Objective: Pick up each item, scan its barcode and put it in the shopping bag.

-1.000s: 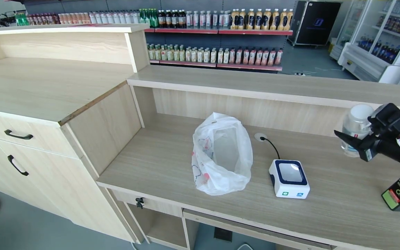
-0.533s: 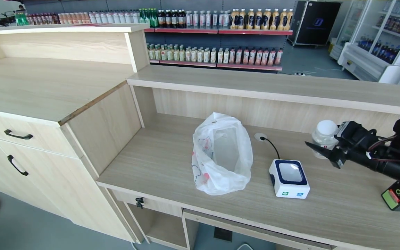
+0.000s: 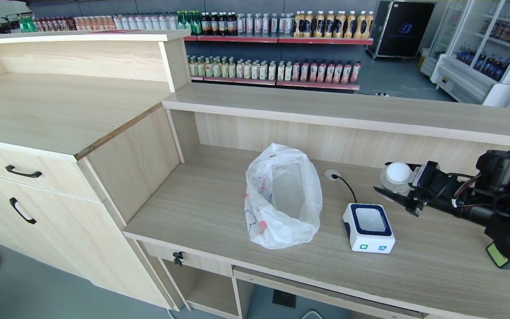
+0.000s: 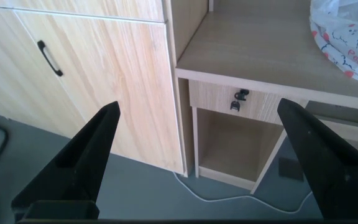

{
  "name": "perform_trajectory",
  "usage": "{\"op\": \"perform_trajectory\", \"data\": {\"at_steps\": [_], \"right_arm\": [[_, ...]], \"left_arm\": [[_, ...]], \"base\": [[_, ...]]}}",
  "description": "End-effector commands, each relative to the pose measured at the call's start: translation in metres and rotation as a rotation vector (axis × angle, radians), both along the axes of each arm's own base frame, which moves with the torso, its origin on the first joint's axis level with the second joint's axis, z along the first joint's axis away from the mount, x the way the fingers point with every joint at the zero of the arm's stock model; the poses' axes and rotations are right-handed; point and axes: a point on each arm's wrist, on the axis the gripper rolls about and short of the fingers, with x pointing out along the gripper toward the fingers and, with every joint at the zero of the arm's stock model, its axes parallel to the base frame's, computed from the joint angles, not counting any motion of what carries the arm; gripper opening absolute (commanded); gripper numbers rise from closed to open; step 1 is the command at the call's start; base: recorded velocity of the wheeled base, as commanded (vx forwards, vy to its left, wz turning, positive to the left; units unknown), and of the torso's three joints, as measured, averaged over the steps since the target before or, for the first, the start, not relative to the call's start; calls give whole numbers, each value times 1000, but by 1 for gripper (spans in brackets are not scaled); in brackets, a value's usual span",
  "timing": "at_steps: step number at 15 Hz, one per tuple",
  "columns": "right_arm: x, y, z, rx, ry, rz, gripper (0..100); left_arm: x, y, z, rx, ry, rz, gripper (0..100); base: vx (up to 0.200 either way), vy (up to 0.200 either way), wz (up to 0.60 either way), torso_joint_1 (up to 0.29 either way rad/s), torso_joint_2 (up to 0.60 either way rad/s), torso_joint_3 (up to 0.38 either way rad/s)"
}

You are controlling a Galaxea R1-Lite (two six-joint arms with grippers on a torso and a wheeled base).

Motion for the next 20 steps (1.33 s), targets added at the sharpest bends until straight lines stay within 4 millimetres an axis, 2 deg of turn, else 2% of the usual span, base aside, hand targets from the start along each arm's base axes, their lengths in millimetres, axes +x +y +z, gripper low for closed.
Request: {"op": "perform_trajectory", "data": {"at_steps": [1, 20], "right_arm": [[3, 0, -2, 0, 6, 9, 0], [9, 24, -13, -16, 10, 130, 0]], "left_arm": [[0, 0, 0, 0, 0, 1, 100], [0, 0, 0, 0, 0, 1, 100]], "base": [[0, 0, 0, 0, 0, 0], [0, 0, 0, 0, 0, 0]]}}
